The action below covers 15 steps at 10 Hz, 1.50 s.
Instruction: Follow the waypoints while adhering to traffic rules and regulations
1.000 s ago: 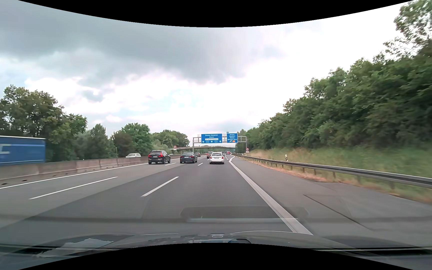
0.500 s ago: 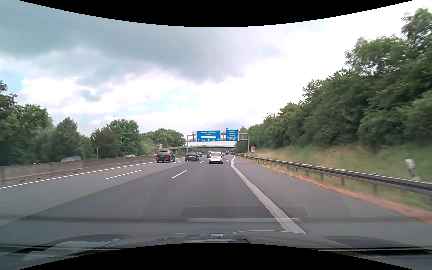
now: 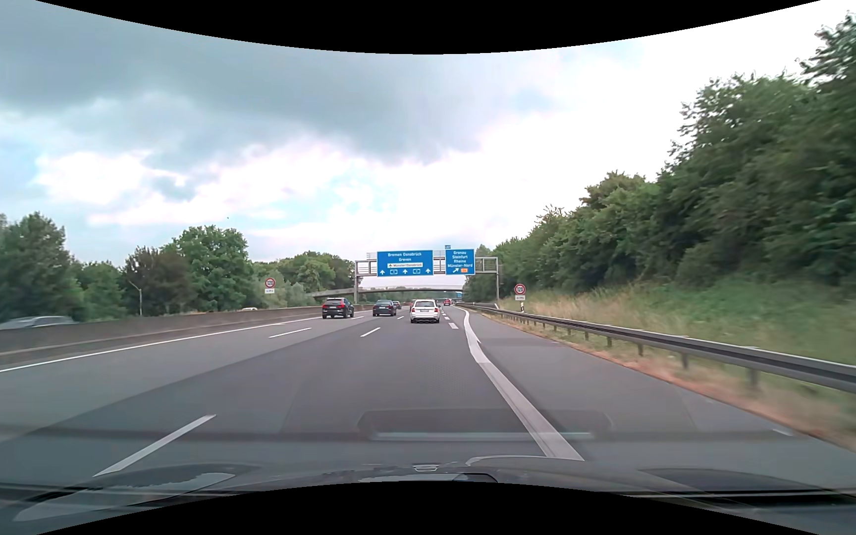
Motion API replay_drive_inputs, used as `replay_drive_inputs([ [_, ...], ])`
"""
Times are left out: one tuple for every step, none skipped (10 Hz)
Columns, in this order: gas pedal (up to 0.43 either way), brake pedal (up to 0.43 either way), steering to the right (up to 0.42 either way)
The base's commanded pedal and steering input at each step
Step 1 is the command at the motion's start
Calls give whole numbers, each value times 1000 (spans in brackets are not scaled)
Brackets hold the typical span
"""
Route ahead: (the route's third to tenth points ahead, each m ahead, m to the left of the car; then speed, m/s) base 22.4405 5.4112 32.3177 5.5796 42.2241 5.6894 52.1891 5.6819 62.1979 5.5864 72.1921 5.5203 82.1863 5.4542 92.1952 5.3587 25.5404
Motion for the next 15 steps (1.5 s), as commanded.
replay_drive_inputs([
  [110,0,3],
  [110,0,3],
  [110,0,4],
  [110,0,4],
  [110,0,4],
  [110,0,4],
  [110,0,4],
  [110,0,4],
  [110,0,4],
  [110,0,3],
  [110,0,2],
  [110,0,1],
  [110,0,1],
  [110,0,0],
  [98,0,-3],
])
